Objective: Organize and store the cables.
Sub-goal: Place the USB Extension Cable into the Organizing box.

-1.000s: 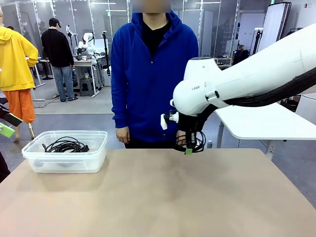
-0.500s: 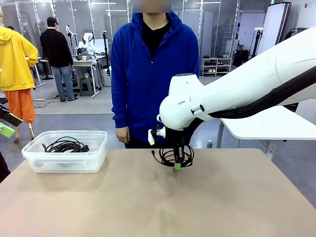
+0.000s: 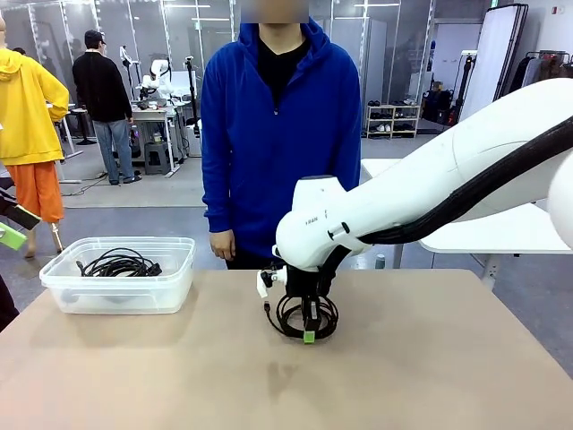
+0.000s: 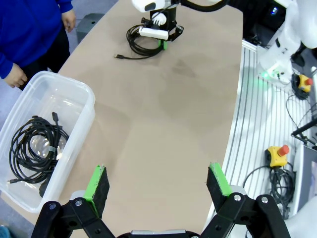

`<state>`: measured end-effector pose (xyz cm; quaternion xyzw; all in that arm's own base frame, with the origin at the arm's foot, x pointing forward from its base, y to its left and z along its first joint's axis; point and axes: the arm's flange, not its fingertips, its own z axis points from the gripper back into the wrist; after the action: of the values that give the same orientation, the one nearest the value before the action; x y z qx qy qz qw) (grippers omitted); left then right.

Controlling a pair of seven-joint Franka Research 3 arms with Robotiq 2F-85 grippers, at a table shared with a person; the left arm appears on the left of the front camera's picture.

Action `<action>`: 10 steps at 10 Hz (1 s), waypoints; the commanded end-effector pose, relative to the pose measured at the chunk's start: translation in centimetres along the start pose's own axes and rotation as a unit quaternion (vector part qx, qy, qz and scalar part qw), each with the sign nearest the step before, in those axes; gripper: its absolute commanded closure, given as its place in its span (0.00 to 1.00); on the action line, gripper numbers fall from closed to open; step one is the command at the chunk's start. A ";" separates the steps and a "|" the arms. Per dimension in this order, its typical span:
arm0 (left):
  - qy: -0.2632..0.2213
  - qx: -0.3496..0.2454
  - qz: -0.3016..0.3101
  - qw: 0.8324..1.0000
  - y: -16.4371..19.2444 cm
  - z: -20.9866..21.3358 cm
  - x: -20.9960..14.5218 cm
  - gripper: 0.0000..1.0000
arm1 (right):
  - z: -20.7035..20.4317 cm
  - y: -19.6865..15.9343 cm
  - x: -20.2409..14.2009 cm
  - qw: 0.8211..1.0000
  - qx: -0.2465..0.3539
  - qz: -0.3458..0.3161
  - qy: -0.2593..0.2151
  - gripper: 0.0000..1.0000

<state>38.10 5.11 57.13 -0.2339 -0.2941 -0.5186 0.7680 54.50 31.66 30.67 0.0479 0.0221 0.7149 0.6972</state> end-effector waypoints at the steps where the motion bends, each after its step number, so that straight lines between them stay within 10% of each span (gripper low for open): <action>1: 0.005 0.003 -0.001 1.000 -0.1 0.1 0.0 0.00 | 0.9 -0.6 -0.3 1.000 -0.015 0.000 -0.016 0.71; 7: 0.005 0.003 -0.001 1.000 -0.1 0.1 0.0 0.00 | 3.3 0.6 -1.3 0.999 -0.032 0.003 -0.041 0.00; 10: 0.005 0.003 -0.001 1.000 -0.1 0.1 0.0 0.00 | 5.6 2.1 -3.3 0.997 -0.056 0.005 -0.052 0.00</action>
<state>38.10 5.12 57.13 -0.2340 -0.2940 -0.5186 0.7680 54.74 29.89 36.13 0.0402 -0.0342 0.7090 0.7032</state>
